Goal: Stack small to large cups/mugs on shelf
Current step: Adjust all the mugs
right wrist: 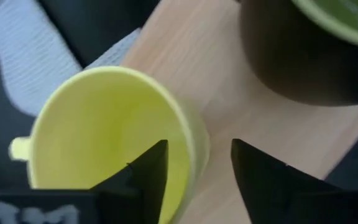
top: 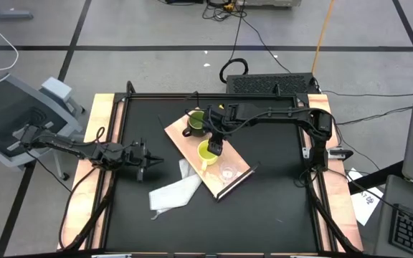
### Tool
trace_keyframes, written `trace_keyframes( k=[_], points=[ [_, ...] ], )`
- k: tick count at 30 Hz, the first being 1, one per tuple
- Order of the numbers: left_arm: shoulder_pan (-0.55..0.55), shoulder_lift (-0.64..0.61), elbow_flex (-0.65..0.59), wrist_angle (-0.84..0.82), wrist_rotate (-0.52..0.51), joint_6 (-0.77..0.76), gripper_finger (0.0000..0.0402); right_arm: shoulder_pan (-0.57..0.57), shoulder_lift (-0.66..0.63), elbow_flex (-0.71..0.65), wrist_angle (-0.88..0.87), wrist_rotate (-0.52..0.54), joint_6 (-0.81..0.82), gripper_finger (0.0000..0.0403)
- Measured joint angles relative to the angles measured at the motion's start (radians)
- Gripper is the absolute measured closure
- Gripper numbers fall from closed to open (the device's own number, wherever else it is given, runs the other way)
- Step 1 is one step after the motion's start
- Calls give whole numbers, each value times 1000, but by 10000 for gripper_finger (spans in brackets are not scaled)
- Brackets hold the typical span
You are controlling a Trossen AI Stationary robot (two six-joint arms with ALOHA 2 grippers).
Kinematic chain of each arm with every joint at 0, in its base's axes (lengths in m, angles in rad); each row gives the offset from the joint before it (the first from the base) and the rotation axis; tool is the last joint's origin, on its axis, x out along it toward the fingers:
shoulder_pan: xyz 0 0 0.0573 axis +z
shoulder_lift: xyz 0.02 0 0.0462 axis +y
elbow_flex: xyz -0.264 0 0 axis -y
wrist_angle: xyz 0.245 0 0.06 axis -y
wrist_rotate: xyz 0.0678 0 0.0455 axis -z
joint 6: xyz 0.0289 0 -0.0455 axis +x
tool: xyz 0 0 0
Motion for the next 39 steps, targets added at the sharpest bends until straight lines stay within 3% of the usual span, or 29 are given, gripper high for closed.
trace_keyframes(
  k=[12, 27, 39],
  points=[
    [0, 0, 0, -17, 0, 0, 376, 3, -1, 0, 38, 91, 78, 392],
    [0, 0, 0, -50, 0, -2, 376, 28, -1, 0, 2, 185, 369, 399],
    [0, 0, 0, -53, 0, -18, 376, 107, -4, 2, -64, 381, 397, 400]
  ],
)
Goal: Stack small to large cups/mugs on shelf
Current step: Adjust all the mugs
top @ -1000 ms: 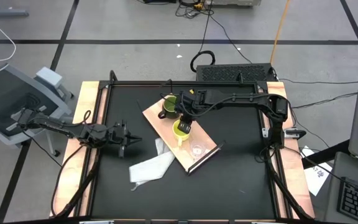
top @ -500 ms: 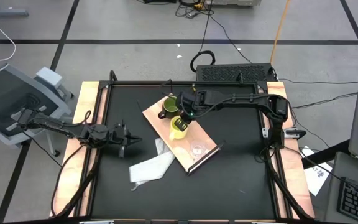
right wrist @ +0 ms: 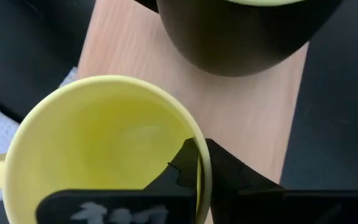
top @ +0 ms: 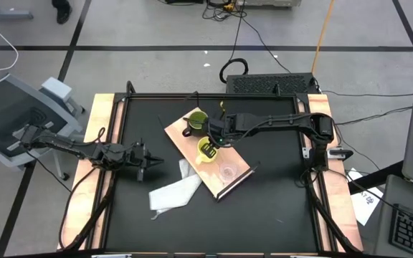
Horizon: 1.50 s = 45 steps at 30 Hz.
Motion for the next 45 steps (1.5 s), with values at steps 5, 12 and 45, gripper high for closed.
trace_keyframes(
  k=[5, 12, 45],
  points=[
    [0, 0, 0, 0, 0, -11, 376, 27, 0, 0, -11, 44, 4, 400],
    [0, 0, 0, 1, 0, -13, 376, 45, 0, 0, -12, 65, 15, 397],
    [0, 0, 0, -13, 0, -34, 376, 52, 5, -4, 92, 38, 40, 307]
  ],
)
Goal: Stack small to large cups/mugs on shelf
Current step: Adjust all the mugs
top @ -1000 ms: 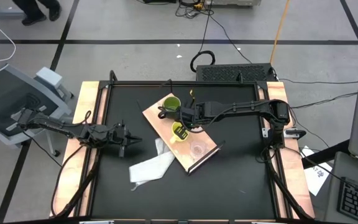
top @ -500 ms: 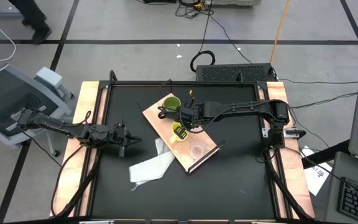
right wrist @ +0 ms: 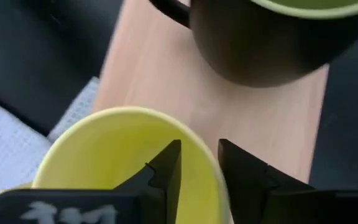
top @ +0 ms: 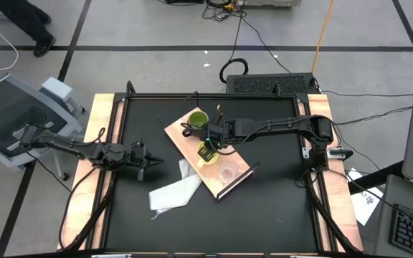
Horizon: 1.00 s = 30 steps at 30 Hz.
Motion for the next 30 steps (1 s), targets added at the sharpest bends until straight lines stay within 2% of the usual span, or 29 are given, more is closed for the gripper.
trace_keyframes(
  k=[8, 30],
  points=[
    [0, 0, 0, 0, 0, -3, 376, 0, -2, 0, 16, -30, -5, 289],
    [0, 0, 0, 0, 0, -16, 376, 38, -3, 2, -9, -22, 92, 289]
  ],
)
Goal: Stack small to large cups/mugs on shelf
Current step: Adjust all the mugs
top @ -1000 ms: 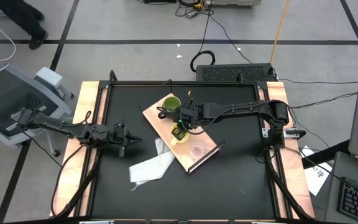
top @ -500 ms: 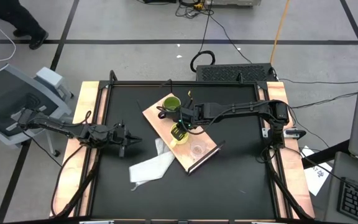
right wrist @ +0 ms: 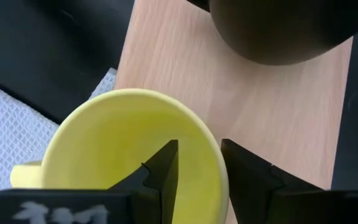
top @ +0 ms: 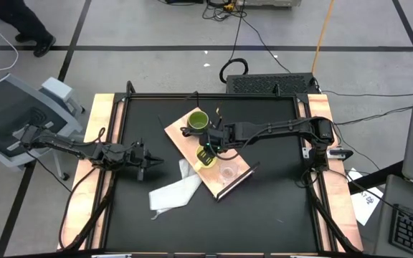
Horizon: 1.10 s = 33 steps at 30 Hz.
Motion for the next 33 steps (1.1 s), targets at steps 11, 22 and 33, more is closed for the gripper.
trace_keyframes(
  k=[11, 22, 33],
  points=[
    [0, 0, 0, 0, 0, -15, 376, 8, -3, 0, 3, 46, -10, 289],
    [0, 0, 0, 0, 0, -20, 376, 7, -47, 0, -7, 45, -20, 272],
    [0, 0, 0, -7, 0, -19, 376, 7, -196, 0, -12, 49, -180, 262]
  ],
)
